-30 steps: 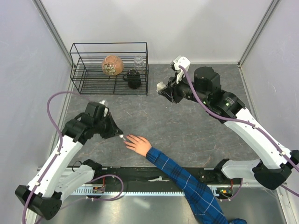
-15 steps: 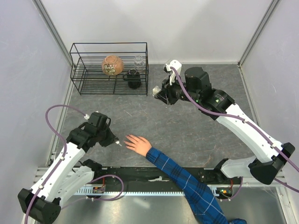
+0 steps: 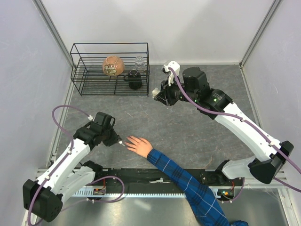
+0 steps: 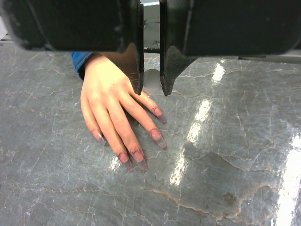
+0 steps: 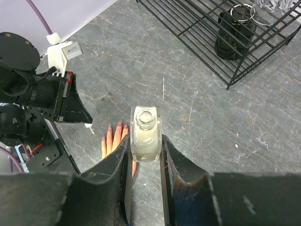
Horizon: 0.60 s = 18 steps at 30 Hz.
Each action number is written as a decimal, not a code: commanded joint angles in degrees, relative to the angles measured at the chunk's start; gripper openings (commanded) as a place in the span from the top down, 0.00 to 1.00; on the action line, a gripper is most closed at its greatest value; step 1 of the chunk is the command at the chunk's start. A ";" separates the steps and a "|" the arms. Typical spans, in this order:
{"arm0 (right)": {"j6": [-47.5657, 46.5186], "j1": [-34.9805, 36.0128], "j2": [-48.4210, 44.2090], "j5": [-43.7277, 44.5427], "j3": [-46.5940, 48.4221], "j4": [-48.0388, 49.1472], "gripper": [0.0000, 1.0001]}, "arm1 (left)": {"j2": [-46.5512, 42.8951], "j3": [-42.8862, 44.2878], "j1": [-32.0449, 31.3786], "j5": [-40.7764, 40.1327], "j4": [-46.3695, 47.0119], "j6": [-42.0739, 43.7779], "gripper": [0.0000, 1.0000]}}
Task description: Paint the nails
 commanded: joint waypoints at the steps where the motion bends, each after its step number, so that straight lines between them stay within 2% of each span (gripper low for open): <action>1: 0.66 -0.03 0.09 -0.26 2.88 1.19 1.00 | 1.52 -0.08 0.59 -0.92 3.69 -0.69 0.98; 18: 1.01 -0.73 0.35 -0.26 2.17 0.93 1.00 | 5.30 -3.06 1.29 1.27 7.11 0.46 0.98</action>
